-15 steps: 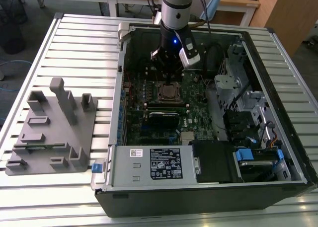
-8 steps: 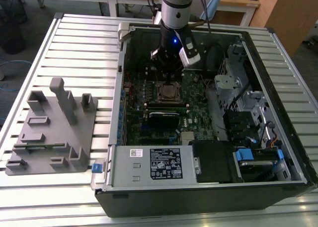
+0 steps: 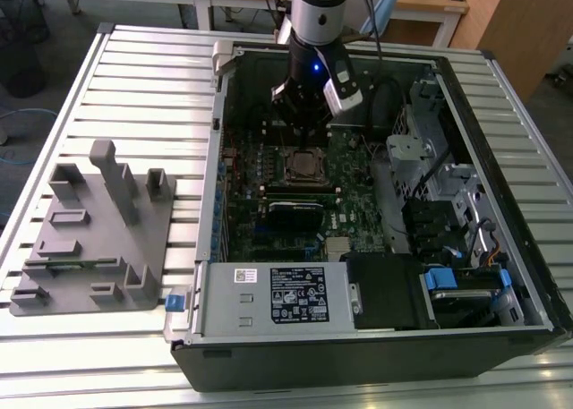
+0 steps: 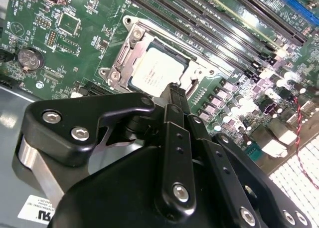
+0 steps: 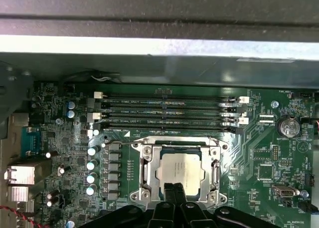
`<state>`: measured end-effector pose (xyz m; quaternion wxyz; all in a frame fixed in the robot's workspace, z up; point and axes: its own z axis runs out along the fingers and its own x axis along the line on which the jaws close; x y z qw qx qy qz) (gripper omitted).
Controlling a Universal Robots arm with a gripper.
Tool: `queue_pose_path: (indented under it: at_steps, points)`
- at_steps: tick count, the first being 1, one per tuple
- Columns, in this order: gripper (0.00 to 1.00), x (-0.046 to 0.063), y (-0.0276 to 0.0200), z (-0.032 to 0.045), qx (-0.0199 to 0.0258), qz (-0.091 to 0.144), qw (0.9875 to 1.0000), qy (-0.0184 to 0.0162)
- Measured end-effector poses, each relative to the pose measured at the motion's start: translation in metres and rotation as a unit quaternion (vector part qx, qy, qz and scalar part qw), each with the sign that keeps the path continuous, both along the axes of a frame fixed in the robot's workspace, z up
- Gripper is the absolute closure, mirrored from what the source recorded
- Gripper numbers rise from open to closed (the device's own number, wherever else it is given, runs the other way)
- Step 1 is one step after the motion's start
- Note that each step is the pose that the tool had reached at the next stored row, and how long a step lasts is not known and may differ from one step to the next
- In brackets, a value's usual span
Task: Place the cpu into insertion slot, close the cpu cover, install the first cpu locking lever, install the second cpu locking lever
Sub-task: 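Install the first cpu locking lever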
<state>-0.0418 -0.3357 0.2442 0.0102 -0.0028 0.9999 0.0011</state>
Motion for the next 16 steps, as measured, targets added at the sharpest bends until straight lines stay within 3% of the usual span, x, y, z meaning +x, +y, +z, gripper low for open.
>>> queue_pose_path:
  at_steps: [16]
  points:
    - [0.89, -0.0047, 0.0000, 0.0006, 0.0000, 0.000, 1.0000, -0.0006]
